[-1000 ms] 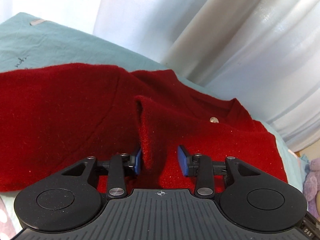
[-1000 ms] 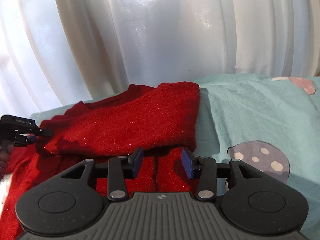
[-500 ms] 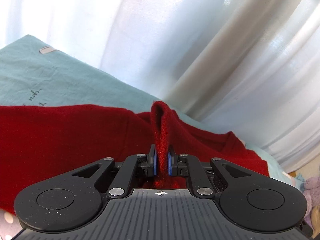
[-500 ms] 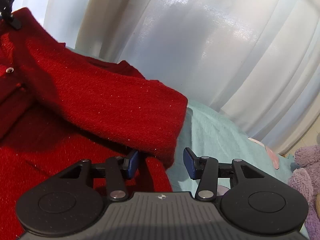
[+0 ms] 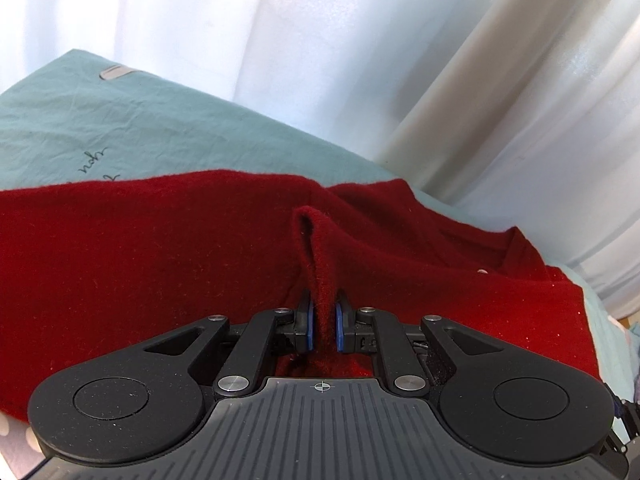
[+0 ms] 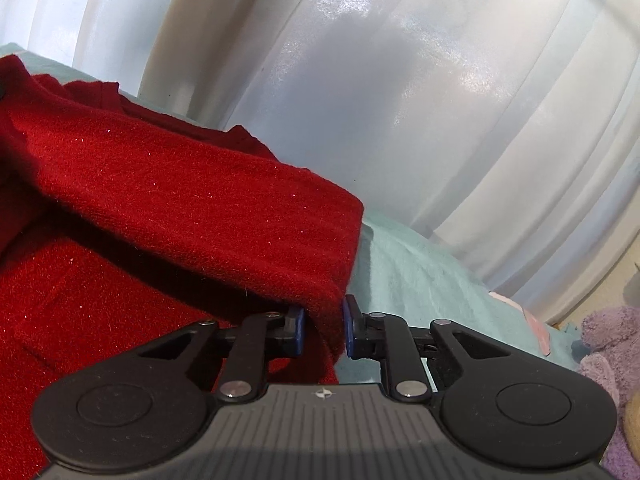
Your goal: Fold small clothes
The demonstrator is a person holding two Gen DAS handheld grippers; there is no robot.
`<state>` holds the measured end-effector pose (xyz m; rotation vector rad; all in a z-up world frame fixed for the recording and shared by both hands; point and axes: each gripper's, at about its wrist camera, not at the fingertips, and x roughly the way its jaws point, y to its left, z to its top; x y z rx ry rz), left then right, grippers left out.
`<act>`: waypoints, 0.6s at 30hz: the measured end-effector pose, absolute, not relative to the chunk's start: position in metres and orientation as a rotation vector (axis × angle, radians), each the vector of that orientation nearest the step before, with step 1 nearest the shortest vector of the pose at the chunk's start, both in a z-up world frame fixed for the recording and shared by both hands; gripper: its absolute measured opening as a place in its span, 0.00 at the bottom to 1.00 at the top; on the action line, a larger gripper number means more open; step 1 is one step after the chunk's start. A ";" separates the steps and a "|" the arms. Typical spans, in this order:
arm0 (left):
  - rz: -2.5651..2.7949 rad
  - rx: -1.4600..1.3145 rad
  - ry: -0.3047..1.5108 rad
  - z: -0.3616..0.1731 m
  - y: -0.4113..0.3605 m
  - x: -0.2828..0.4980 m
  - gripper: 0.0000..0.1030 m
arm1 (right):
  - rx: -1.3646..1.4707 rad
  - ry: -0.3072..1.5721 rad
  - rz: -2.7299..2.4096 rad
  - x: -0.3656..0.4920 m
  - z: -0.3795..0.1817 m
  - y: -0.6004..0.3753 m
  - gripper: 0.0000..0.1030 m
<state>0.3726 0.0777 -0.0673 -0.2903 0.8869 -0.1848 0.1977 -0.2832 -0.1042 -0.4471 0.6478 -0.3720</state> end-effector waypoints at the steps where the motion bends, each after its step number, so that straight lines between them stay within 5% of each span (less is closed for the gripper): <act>1: -0.181 -0.288 0.885 -0.067 0.078 0.373 0.11 | -0.462 0.644 -0.363 0.198 -0.106 -0.280 0.17; 18: -0.184 -0.246 0.885 -0.074 0.077 0.374 0.13 | -0.396 0.658 -0.260 0.169 -0.080 -0.288 0.27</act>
